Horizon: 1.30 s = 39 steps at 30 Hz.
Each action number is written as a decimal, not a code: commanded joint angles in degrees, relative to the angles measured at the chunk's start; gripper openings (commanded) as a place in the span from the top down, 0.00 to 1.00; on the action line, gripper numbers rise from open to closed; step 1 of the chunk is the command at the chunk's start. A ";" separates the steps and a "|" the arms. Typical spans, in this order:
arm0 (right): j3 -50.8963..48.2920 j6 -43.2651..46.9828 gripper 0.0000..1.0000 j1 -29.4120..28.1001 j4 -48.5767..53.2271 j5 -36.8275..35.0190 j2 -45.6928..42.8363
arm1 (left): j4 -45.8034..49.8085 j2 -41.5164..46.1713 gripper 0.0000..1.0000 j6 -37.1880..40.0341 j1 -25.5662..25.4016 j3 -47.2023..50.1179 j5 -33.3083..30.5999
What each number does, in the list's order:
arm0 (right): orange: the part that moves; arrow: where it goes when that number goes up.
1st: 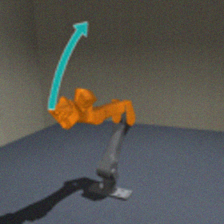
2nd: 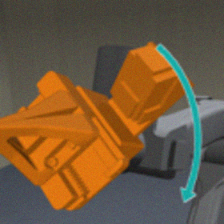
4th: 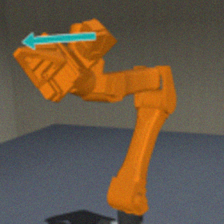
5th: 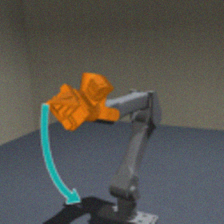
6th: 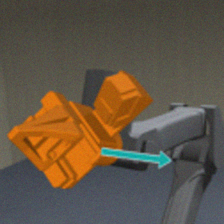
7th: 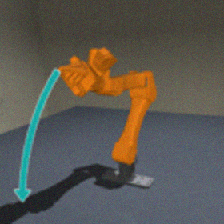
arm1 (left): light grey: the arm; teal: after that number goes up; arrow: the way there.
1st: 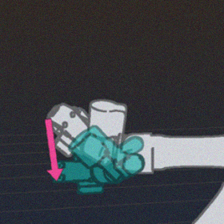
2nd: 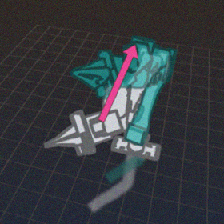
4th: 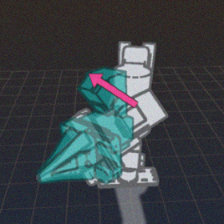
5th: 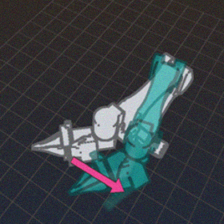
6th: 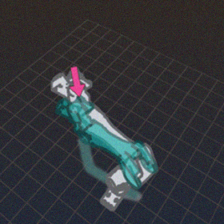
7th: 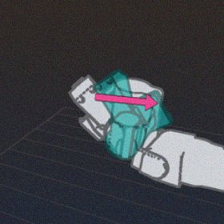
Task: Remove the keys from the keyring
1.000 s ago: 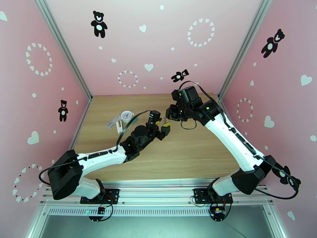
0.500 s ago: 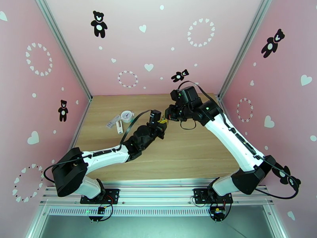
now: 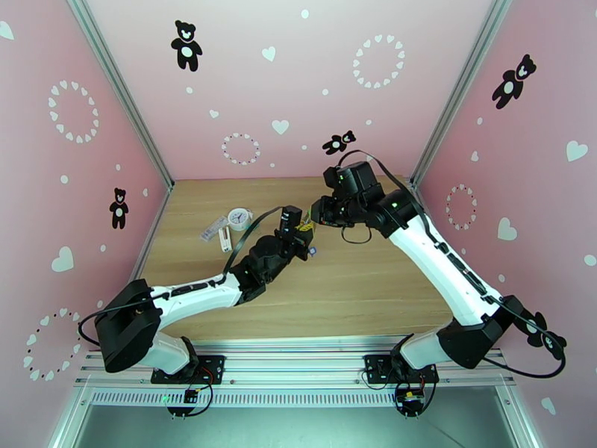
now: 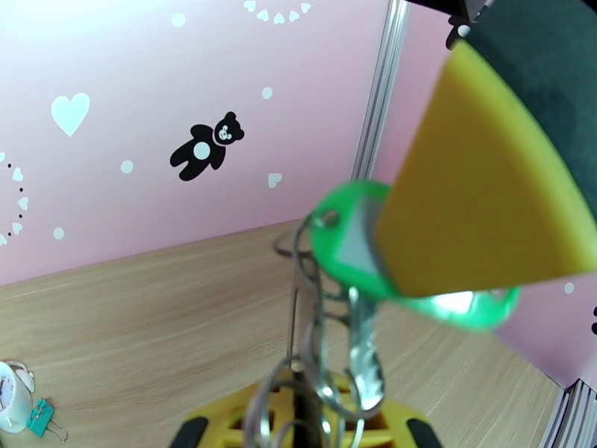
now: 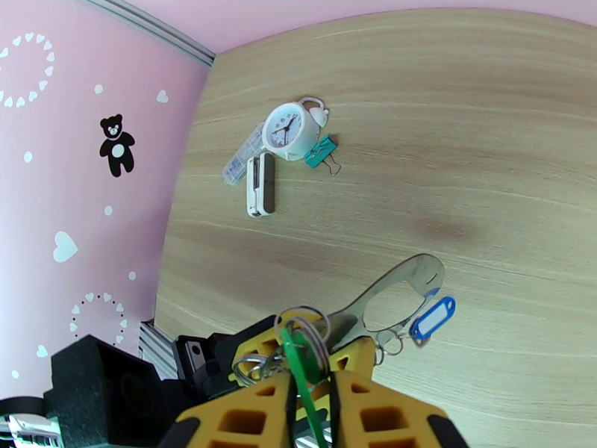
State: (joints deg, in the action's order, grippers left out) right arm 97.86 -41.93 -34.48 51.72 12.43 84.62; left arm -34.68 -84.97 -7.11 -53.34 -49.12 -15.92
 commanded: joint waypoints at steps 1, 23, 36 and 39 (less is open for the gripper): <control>1.96 1.49 0.94 -0.06 -0.29 -0.36 -1.63 | -0.61 2.11 1.00 0.96 0.15 0.08 -0.34; 14.46 4.97 1.00 -0.12 11.37 5.43 0.50 | 0.70 10.59 0.42 6.24 0.17 7.90 5.52; 24.39 19.07 1.00 0.03 28.74 9.61 6.09 | 10.54 22.01 0.50 9.55 0.34 7.55 14.60; 24.39 21.02 1.00 0.03 29.70 10.35 5.94 | 12.10 22.30 0.51 11.58 0.34 6.67 16.33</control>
State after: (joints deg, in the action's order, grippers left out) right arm 120.09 -24.77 -34.44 78.46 20.69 90.70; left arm -25.89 -63.37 1.56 -53.30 -41.04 -3.40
